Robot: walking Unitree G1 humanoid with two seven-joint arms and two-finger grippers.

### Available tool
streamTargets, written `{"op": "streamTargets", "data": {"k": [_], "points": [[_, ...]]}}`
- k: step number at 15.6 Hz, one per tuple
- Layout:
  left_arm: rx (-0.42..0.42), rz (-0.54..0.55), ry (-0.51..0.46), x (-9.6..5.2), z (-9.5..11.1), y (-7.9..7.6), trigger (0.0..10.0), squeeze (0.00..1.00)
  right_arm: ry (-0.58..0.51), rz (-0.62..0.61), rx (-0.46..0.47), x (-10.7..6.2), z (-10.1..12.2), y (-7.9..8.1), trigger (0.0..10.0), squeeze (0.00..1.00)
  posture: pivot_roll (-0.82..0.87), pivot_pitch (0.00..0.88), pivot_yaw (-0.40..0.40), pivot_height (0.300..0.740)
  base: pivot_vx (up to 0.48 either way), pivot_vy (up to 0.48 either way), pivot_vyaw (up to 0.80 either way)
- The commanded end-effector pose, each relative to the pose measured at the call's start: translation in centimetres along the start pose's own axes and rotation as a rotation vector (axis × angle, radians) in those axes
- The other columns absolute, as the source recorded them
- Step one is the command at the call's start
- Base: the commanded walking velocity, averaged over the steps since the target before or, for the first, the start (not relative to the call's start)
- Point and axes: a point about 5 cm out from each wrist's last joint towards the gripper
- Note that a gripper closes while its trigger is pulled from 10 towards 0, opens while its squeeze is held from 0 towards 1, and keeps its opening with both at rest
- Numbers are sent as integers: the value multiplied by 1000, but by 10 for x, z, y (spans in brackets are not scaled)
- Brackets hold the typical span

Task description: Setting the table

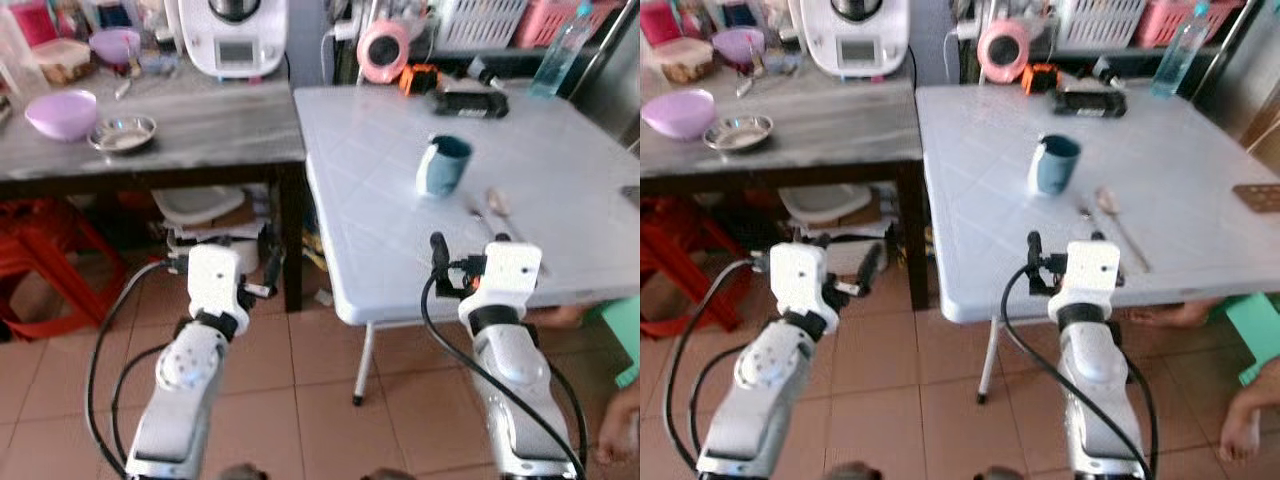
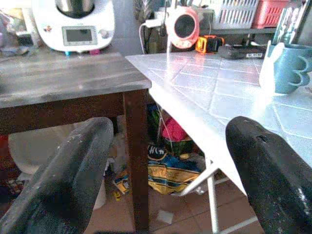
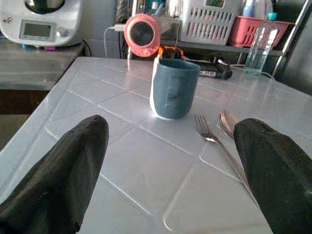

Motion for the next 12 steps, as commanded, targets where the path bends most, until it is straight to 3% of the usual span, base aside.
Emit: {"op": "streamTargets", "data": {"k": [1,9,12], "points": [[10,18,-6,0,3,4,10000,0,-17,26,0,1,4,6,10000,0,25,17,2,740,0,-334,0],[10,15,-5,1,3,1,10000,0,-10,42,-2,0,2,8,10000,0,30,20,-7,740,0,-294,0],[-4,0,-23,1,5,1,10000,0,-16,50,1,0,4,10,10000,0,26,26,6,740,0,0,0]]}}
Point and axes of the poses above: a point about 5 cm out from each wrist's last joint towards the gripper, its own x axis pointing out of the wrist towards the gripper, its own z axis along the axis of the wrist's last joint, y = z × x, and after that the axes turned 10 degrees about -x, right-handed
